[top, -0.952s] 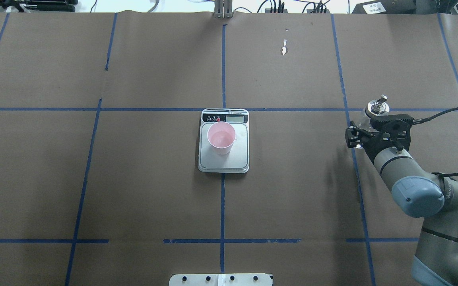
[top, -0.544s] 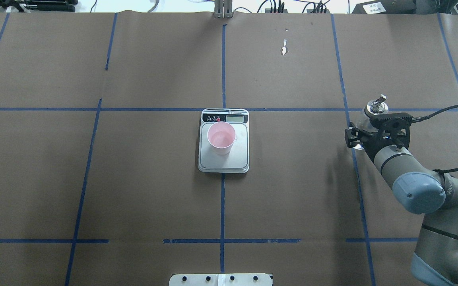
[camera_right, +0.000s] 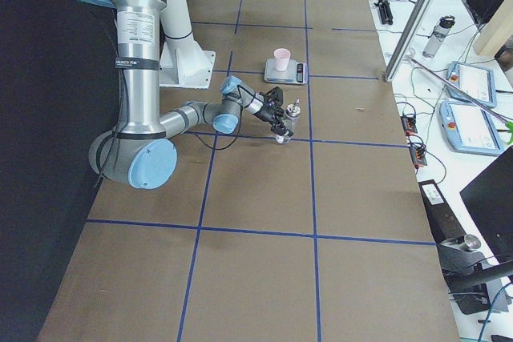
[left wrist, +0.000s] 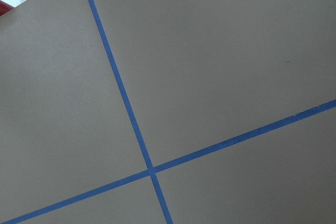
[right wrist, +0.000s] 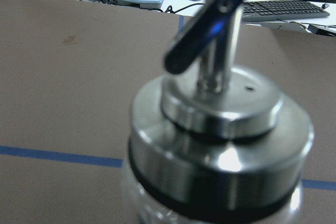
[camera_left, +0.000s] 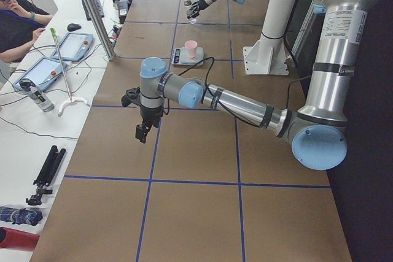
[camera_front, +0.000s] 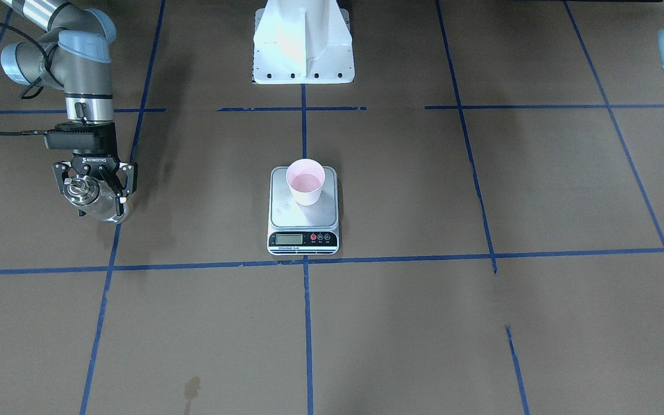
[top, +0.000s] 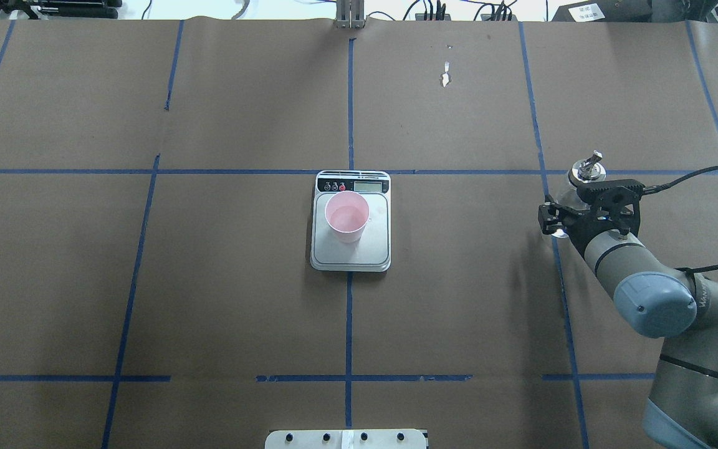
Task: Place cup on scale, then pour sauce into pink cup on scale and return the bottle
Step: 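Lower the bottle onto the table beside the right arm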
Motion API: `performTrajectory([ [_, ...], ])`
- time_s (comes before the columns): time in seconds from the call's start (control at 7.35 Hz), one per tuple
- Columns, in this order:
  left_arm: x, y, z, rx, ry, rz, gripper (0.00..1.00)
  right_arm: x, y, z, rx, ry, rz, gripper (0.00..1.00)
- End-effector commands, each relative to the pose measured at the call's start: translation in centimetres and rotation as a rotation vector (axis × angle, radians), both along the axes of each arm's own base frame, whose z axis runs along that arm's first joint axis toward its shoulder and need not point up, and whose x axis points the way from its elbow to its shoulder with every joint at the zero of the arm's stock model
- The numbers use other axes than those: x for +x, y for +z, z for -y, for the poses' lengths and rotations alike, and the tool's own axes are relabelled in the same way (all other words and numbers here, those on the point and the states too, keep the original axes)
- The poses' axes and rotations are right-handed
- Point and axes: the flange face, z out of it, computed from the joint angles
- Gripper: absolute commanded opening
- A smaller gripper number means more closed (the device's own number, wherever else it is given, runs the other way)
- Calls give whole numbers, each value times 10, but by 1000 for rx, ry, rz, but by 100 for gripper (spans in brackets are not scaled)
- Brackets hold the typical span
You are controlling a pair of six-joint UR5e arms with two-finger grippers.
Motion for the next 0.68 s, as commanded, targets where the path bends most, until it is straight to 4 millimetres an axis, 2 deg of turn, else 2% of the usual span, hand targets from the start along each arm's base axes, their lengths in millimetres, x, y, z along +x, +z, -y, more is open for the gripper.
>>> performTrajectory([
  [0.0, 0, 0, 0, 0, 0, 0, 100, -3, 1, -3, 0, -8, -2, 0],
  [0.14, 0, 0, 0, 0, 0, 0, 100, -4, 1, -4, 1, -12, -3, 6],
  [0.27, 0, 0, 0, 0, 0, 0, 100, -5, 1, -5, 0, -15, -5, 27],
  [0.41, 0, 1, 0, -1, 0, 0, 100, -5, 1, -5, 2, -17, -6, 44],
  [0.54, 0, -1, 1, 1, 0, 0, 100, -5, 1, -5, 3, -16, -9, 99],
])
